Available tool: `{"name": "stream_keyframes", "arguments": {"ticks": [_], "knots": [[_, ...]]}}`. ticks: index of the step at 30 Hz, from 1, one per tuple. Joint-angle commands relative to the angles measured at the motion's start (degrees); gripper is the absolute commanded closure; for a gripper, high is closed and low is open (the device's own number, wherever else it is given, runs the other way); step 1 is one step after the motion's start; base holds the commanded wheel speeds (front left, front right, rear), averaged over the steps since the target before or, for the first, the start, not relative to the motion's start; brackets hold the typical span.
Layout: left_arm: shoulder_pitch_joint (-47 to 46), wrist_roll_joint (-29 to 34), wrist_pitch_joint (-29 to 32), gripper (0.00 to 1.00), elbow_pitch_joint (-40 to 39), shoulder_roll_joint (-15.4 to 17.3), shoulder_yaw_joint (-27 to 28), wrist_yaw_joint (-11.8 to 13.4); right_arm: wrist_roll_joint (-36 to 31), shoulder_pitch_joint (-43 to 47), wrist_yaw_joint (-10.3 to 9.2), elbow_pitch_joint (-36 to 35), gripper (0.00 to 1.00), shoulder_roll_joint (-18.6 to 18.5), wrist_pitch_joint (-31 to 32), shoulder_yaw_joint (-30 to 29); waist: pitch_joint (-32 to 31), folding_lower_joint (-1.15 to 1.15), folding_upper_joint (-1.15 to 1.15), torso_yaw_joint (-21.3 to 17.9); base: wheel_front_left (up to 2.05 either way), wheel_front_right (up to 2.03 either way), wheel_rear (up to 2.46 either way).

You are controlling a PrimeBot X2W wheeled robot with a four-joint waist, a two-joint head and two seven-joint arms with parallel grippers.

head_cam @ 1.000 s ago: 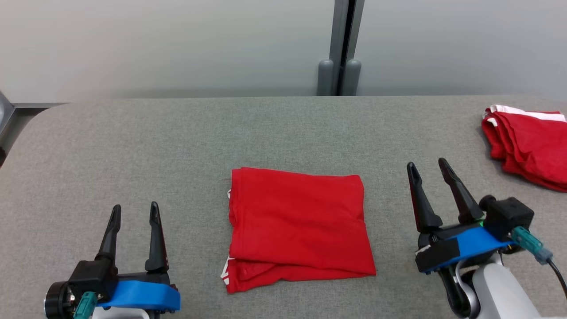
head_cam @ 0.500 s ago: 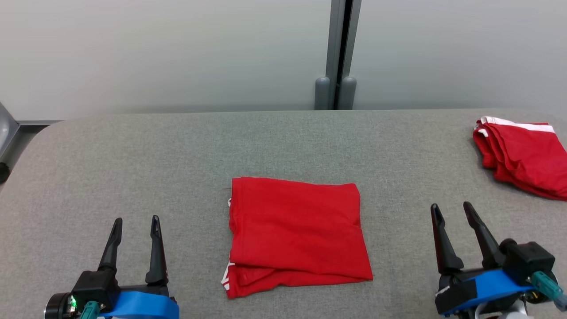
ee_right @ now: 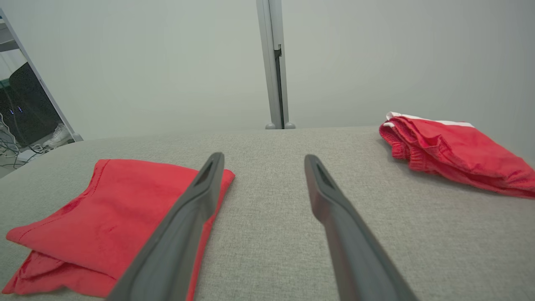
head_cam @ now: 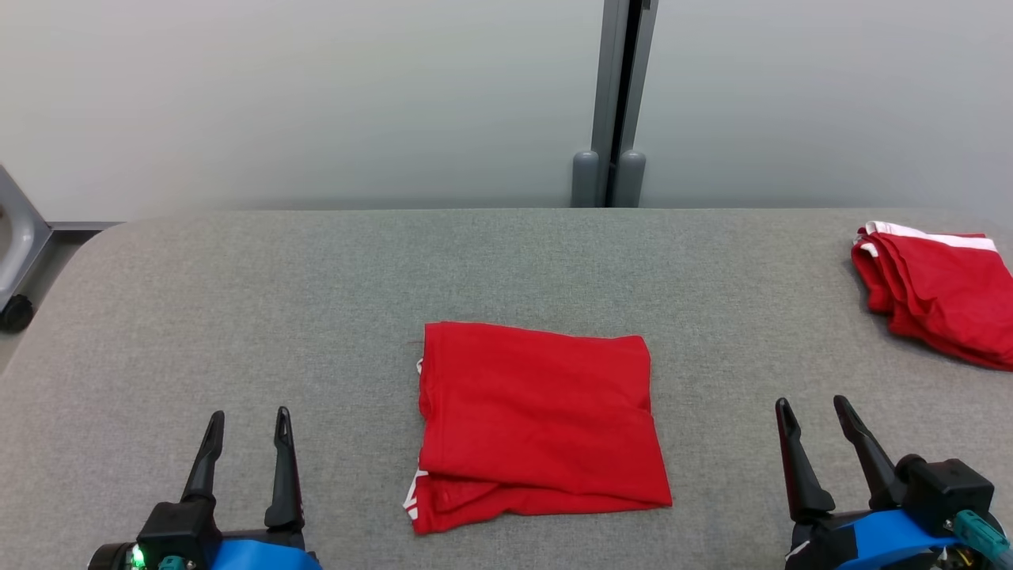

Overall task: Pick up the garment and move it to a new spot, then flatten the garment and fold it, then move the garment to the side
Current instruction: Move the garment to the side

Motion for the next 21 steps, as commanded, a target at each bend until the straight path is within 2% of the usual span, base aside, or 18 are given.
{"name": "stream_keyframes", "arguments": {"ticks": [1, 11, 21], "knots": [[0.3, -0.2, -0.3, 0.0, 0.1, 0.4, -0.3, 0.1, 0.4, 1.0, 0.02, -0.2, 0.0, 0.1, 0.1, -0.1, 0.0, 0.0, 0.0, 0.1, 0.0, 0.0, 0.0], [-0.3, -0.5, -0.3, 0.0, 0.4, 0.6, -0.4, 0.5, 0.4, 0.3, 0.02, 0.2, 0.0, 0.1, 0.5, -0.1, 0.2, 0.0, 0.0, 0.4, 0.0, 0.0, 0.0], [-2.5, -0.8, -0.3, 0.0, 0.6, 0.5, -1.3, 0.5, -1.4, -9.6, 0.02, 3.1, 0.0, 0.1, 1.4, 4.8, 1.9, 0.0, 0.0, 1.3, 0.0, 0.0, 0.0]]}}
